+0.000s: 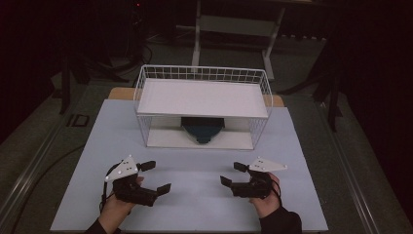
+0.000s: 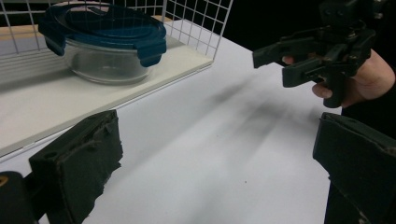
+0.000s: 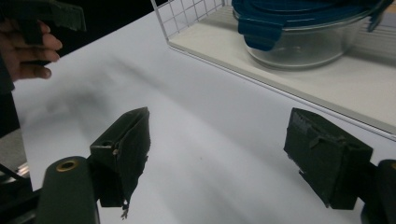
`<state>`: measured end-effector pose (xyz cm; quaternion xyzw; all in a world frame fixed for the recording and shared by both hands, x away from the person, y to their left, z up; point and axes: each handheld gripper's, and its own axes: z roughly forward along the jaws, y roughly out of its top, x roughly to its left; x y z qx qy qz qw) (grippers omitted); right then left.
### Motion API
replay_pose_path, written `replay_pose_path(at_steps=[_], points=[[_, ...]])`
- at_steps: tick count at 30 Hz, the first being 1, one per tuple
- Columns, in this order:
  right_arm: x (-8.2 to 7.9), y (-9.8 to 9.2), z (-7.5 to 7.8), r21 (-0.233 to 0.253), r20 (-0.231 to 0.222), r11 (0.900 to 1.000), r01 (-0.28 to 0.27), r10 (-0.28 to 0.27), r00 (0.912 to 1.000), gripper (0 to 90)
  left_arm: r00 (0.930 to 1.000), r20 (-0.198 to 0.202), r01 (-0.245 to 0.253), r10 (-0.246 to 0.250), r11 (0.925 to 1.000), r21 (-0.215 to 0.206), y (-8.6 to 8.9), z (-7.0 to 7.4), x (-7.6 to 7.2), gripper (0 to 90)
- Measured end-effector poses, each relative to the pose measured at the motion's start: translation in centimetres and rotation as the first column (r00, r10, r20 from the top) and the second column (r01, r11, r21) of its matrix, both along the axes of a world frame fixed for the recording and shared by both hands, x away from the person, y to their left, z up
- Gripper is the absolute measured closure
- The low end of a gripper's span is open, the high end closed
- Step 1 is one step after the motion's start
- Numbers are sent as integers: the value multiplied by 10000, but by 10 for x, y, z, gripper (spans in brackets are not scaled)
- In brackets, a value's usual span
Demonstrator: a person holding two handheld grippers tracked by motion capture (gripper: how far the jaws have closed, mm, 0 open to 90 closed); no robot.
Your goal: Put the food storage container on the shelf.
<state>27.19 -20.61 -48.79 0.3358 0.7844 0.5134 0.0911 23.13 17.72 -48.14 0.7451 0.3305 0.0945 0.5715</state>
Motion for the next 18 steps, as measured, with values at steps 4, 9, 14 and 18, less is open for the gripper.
replay_pose_path(at_steps=[4,9,14,18], points=[[-10,-8,-1,-186,131,9998,46,-44,9999,223,10000,5,-28,28,9998,176,0,-2,-1,14],[-18,-17,-6,-125,94,9998,156,-154,9998,234,10000,56,9,-11,9995,302,-2,-4,-1,14],[-18,-22,-12,-361,-192,9990,262,-269,9995,231,10000,77,28,-31,9990,446,-3,-6,0,14],[-17,-22,-13,-454,-109,9986,286,-291,9995,231,10000,91,36,-40,9990,439,-4,-7,1,14]])
